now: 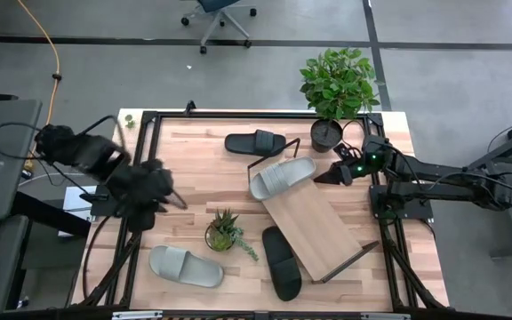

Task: Pick and place slides into the shelf
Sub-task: Put the gray slide on the shelf

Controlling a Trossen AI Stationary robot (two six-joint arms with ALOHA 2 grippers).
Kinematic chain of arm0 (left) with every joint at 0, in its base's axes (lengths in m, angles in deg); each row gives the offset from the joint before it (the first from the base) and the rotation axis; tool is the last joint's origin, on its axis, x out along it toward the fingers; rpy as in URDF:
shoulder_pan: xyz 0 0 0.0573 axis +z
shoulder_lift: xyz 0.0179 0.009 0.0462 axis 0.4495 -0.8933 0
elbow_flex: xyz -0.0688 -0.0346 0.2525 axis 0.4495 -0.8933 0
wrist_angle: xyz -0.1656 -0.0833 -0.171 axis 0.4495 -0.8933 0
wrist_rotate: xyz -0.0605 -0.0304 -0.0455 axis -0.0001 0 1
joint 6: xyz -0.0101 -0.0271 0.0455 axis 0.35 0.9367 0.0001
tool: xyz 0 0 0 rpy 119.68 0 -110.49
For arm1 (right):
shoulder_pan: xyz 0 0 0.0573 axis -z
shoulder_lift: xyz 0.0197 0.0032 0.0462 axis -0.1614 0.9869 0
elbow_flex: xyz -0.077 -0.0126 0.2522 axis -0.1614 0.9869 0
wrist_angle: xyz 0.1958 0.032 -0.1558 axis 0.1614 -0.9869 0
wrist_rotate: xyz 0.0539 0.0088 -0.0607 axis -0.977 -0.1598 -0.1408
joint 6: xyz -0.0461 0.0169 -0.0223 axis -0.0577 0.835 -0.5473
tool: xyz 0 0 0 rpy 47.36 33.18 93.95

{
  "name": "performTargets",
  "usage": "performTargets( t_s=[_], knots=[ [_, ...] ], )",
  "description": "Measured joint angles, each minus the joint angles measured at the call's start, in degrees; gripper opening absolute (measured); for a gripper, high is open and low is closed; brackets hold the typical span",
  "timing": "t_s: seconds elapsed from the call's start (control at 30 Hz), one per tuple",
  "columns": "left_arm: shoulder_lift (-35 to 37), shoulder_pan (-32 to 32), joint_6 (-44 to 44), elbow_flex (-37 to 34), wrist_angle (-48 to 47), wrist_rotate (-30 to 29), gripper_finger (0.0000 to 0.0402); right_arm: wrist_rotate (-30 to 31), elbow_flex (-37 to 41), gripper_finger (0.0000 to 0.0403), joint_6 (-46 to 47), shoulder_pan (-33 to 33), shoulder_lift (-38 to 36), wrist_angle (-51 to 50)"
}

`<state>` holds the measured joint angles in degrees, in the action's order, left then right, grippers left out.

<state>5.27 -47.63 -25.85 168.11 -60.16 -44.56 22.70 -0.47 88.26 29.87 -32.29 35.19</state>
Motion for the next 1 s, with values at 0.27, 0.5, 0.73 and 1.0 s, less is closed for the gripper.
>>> performTargets(
  t_s=[0.27,0.5,0.73,1.0],
  knots=[
    [2.9,-18.0,37.8,-2.5,-1.0,-20.2,0.0101,-4.3,0.0,0.0003,-3.1,0.0,0.0,-0.3],
    [-1.9,-23.8,52.8,-6.1,-0.9,-18.5,0.0101,-6.4,0.0,0.0003,-2.9,0.0,0.0,-0.3],
    [-9.9,-24.1,49.4,-7.3,2.3,-13.0,0.0101,-7.0,0.0,0.0003,-2.9,0.0,0.0,-0.3],
    [-15.4,-24.1,40.9,-7.3,10.3,-10.8,0.0101,-6.9,0.0,0.0003,-2.7,0.0,0.0,-0.3]
  ],
)
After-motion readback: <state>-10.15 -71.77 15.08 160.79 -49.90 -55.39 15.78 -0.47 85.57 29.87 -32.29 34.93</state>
